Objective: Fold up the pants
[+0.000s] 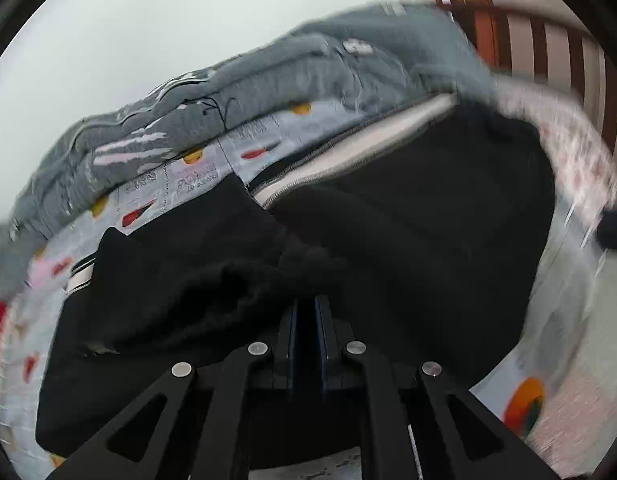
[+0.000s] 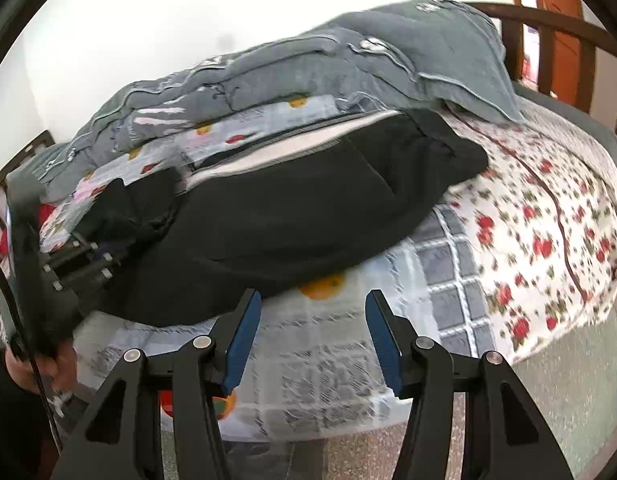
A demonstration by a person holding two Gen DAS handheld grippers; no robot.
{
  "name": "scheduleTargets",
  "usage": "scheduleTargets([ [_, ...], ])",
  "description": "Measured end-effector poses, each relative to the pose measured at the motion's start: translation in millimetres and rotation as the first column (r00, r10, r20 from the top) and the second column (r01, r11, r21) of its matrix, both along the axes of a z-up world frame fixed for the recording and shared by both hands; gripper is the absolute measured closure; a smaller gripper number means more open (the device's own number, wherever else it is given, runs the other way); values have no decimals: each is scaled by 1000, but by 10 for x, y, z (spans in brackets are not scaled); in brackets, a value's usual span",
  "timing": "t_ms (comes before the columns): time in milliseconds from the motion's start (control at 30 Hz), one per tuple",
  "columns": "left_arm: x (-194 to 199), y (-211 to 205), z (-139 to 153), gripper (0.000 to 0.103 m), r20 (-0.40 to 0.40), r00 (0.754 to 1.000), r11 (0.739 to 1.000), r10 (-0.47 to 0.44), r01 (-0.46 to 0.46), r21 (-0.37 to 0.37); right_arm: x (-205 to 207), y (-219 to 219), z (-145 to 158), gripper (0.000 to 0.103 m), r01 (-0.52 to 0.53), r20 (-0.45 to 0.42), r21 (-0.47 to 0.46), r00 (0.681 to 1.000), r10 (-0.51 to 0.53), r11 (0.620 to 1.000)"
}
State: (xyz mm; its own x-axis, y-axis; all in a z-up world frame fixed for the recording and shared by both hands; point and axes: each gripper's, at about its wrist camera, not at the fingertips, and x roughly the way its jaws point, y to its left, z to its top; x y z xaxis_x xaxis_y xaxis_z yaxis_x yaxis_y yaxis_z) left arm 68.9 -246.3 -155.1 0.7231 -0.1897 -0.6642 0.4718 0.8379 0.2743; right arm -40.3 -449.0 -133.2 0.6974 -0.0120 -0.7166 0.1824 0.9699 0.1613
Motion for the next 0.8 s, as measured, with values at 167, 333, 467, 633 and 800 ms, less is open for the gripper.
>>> scheduleTargets([
  [167,-184,202,41,56,-37,997,996,-62,60,-59,13,7,22,49,4,6,-6,1000,-4,1000],
  [333,-391,777,198,24,14,1000,989,-1,3,-148,300,263,144,49,-54,32,-11,998,54,998],
  [467,-329,1472,244,24,-8,988,966,155,-153,-207,617,714,239,47,-159,54,-58,985,162,986],
  [633,-223,2500,199,24,-66,920,883,386,-390,-262,1000,1336,275,45,-308,62,-77,948,313,948],
  [800,-222,3114,187,24,-89,864,813,495,-497,-303,1425,2081,176,44,-470,8,-153,879,476,870],
])
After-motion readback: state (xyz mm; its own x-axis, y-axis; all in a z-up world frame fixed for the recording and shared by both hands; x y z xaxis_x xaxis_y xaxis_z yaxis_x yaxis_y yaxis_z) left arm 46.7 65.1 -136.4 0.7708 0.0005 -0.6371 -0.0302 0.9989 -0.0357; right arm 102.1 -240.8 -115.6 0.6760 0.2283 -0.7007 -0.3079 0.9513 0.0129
